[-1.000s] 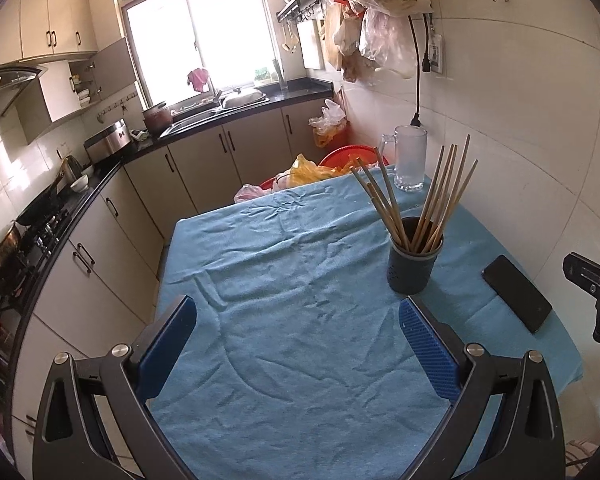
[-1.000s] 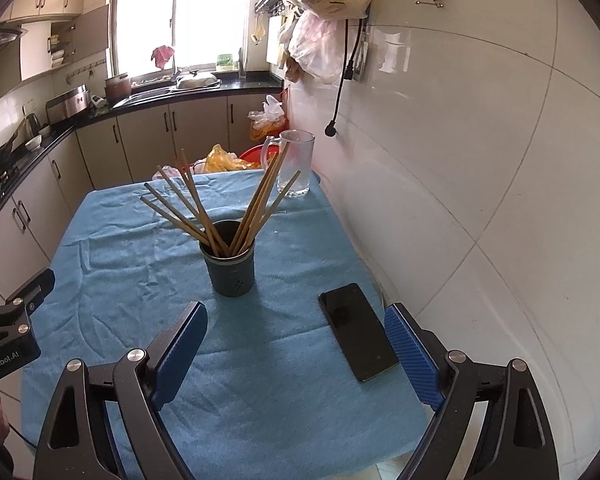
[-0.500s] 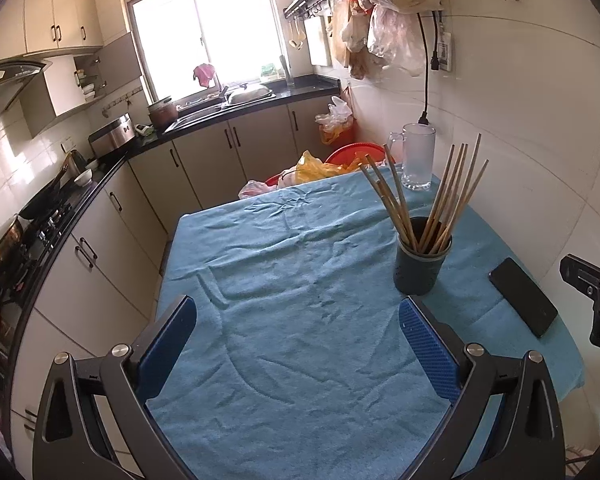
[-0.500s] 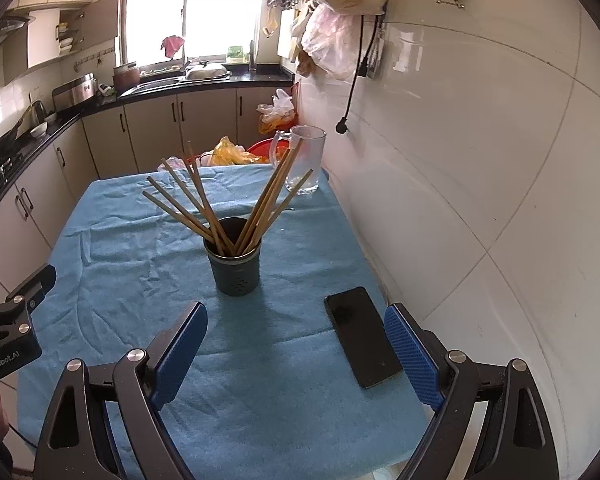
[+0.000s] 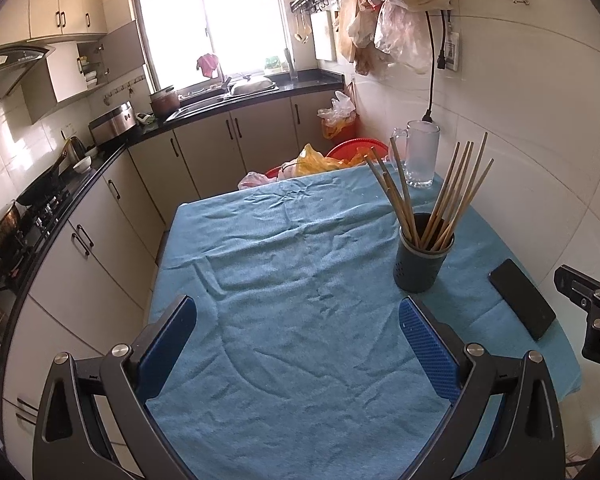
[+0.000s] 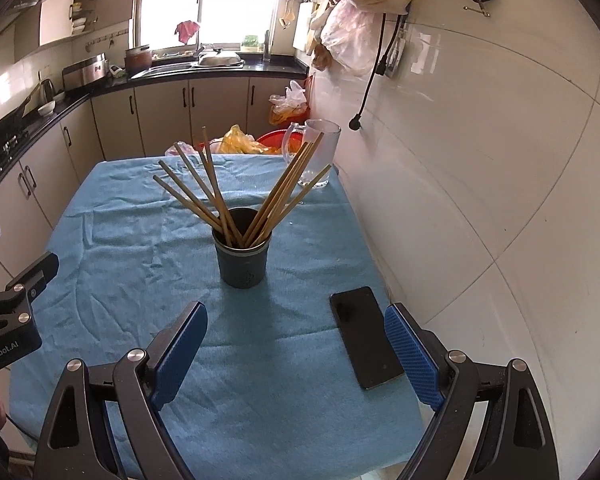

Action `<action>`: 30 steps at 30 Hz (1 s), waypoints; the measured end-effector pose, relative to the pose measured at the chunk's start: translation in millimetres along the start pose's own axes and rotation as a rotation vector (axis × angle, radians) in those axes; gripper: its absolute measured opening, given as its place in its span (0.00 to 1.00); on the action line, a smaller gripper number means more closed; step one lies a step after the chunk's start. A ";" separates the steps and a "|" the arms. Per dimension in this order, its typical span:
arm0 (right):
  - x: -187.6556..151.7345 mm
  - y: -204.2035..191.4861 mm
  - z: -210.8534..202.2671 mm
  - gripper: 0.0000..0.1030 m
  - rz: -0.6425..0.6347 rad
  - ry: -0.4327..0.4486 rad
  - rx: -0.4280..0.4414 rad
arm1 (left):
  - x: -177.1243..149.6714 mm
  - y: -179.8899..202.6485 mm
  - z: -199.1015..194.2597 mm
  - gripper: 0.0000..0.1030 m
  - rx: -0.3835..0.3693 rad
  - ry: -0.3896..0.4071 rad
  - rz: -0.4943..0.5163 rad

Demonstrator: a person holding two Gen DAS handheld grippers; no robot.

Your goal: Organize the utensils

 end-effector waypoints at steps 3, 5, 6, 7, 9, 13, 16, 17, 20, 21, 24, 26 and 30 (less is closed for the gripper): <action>0.5 -0.2 0.5 0.90 -0.006 -0.004 -0.002 | 0.0 -0.6 0.9 0.98 0.000 -0.001 -0.002; 0.2 -1.1 0.3 0.90 -0.008 -0.004 -0.003 | -0.2 -0.8 0.7 0.98 -0.001 -0.001 -0.002; 0.1 -1.2 0.1 0.90 -0.008 -0.004 -0.004 | 0.0 -0.7 0.6 0.98 -0.002 -0.001 -0.001; 0.2 -1.4 0.4 0.90 -0.008 -0.005 -0.004 | -0.1 -0.6 0.7 0.98 -0.002 -0.002 -0.003; -0.1 -2.0 0.8 0.90 -0.008 -0.008 -0.005 | -0.1 -0.6 0.7 0.98 -0.004 -0.002 -0.003; -1.0 -2.9 1.2 0.90 -0.008 -0.011 -0.007 | -0.9 -0.4 1.8 0.98 -0.006 -0.003 -0.006; -0.9 -3.6 1.6 0.90 -0.009 -0.015 -0.009 | -1.0 -0.8 1.8 0.98 -0.005 -0.003 -0.005; -1.1 -4.2 1.5 0.90 -0.009 -0.016 -0.010 | -1.0 -0.8 1.7 0.98 -0.007 -0.003 -0.005; -1.4 -5.9 1.2 0.90 -0.012 -0.019 -0.014 | -0.9 -0.4 3.5 0.98 -0.011 -0.004 -0.006; -1.7 -6.4 1.1 0.90 -0.012 -0.020 -0.015 | -1.0 0.6 3.7 0.98 -0.012 -0.002 -0.006; -2.2 -7.8 0.6 0.90 -0.012 -0.023 -0.020 | -0.8 0.8 4.0 0.98 -0.017 0.000 -0.006; -2.0 -8.4 0.1 0.90 -0.012 -0.024 -0.021 | -0.9 1.2 5.1 0.98 -0.021 0.000 -0.007; -2.1 -10.1 -0.1 0.90 -0.013 -0.026 -0.025 | -1.3 1.5 5.5 0.98 -0.030 0.001 -0.006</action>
Point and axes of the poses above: each gripper's, at about its wrist camera, not at the fingertips, and z roughly the way its jaws point, y to its right, x to its top, the point moved 10 cm from there along z, roughly the way its jaws point, and after that the axes turned 3 degrees about -x, right-handed, at the moved point
